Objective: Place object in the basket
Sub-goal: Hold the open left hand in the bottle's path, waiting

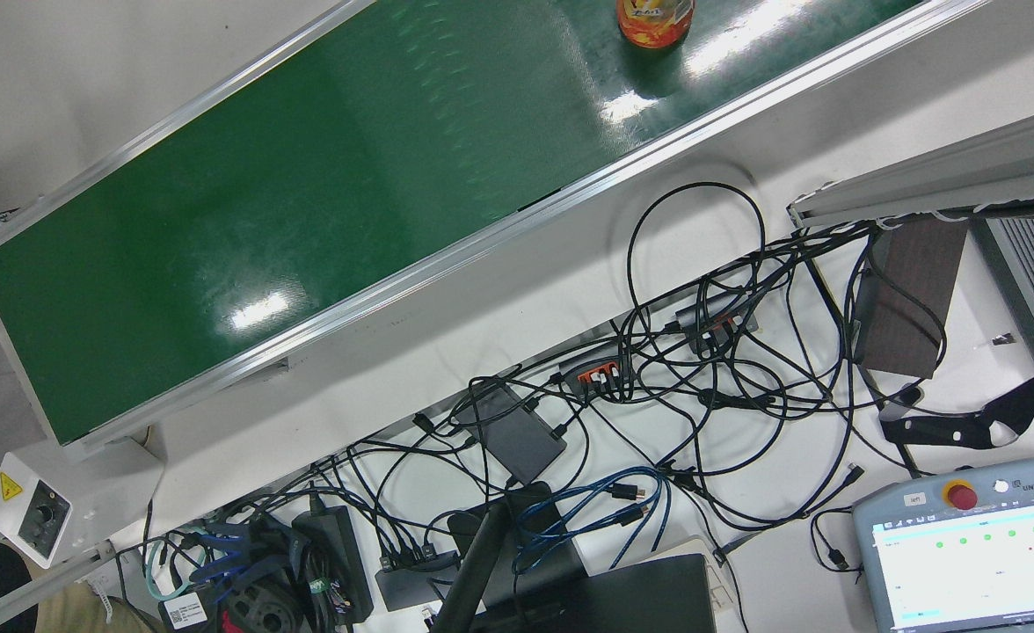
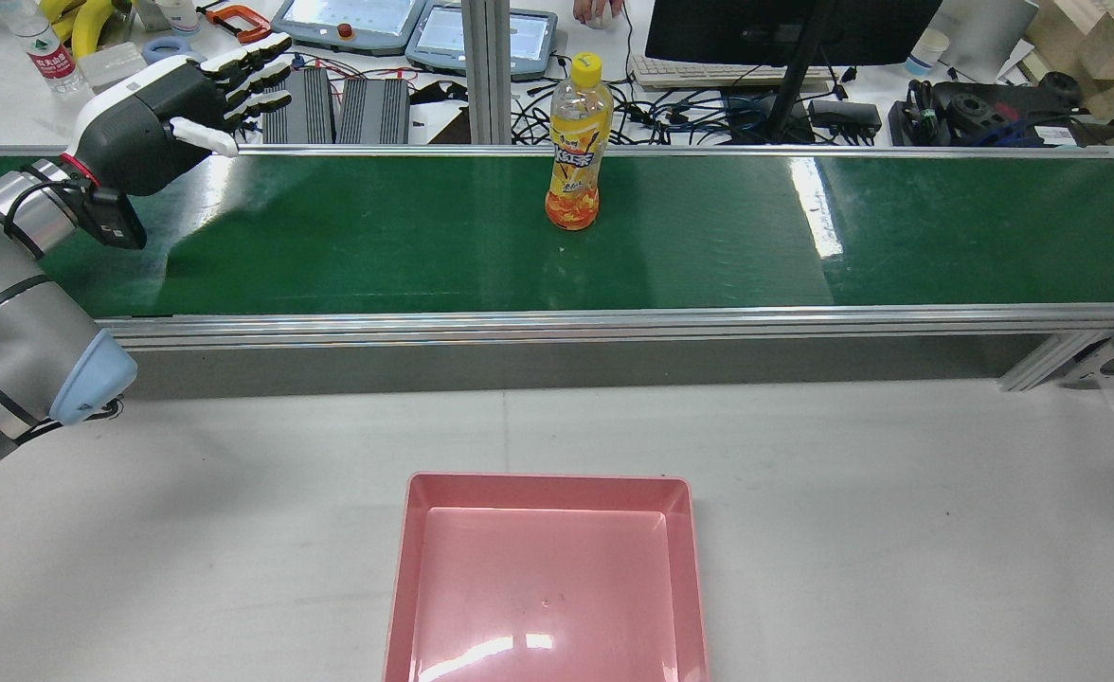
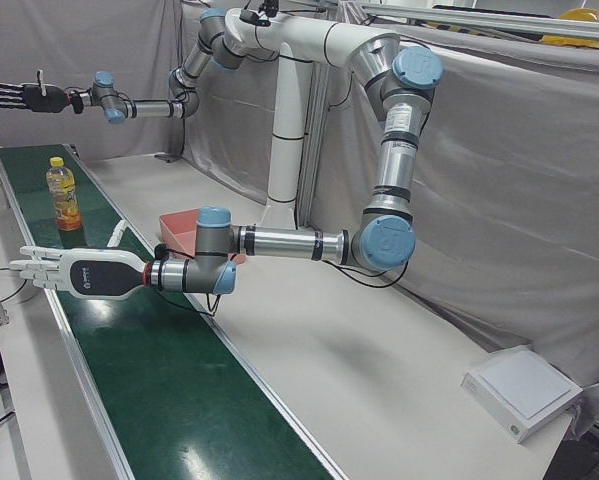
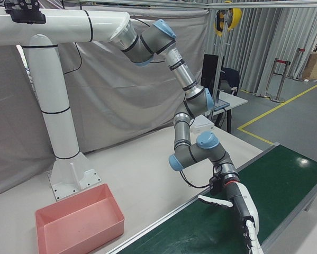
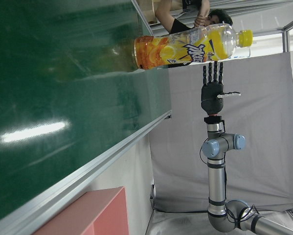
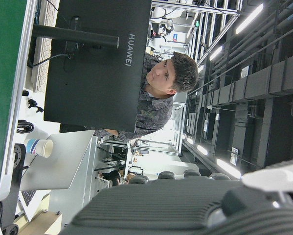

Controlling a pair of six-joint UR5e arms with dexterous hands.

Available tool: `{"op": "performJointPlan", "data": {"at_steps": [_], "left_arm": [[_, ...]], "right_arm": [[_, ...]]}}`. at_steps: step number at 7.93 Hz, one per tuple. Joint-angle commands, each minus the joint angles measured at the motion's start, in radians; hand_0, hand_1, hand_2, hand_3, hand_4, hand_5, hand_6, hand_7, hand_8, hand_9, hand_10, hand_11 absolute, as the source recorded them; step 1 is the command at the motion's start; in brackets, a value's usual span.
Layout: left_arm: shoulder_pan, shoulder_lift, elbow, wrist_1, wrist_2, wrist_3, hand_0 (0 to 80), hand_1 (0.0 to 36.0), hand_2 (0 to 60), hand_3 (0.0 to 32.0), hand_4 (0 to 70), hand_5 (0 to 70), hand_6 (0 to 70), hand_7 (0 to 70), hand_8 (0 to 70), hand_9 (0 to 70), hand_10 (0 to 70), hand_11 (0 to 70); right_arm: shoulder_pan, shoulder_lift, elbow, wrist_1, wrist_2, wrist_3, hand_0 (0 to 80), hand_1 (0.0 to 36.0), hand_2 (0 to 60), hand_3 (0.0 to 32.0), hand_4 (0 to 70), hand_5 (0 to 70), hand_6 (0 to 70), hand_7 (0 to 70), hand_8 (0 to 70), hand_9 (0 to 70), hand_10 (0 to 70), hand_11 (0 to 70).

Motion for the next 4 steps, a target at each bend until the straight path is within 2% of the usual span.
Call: {"op": "performJointPlan", "data": {"at_steps": [1, 4], "left_arm": [[-0.009, 0.005, 0.005, -0.011, 0.0, -0.002, 47.7, 4.5, 0.0, 0.0, 12.4, 4.2, 0.0, 0.0, 3.5, 7.3, 8.9, 13.9], [-0.003, 0.003, 0.003, -0.028, 0.0, -0.001, 49.1, 7.1, 0.0, 0.0, 10.6, 2.7, 0.0, 0.0, 2.0, 5.2, 8.6, 13.7]], "right_arm": [[-0.001, 0.0, 0.0, 0.0, 0.0, 0.0, 0.0, 0.0, 0.0, 0.0, 0.0, 0.0, 0.0, 0.0, 0.0, 0.0, 0.0, 0.0], [0.001, 0.0, 0.0, 0.0, -0.002, 0.0, 0.0, 0.0, 0.0, 0.0, 0.0, 0.0, 0.0, 0.0, 0.0, 0.0, 0.0, 0.0]]}}
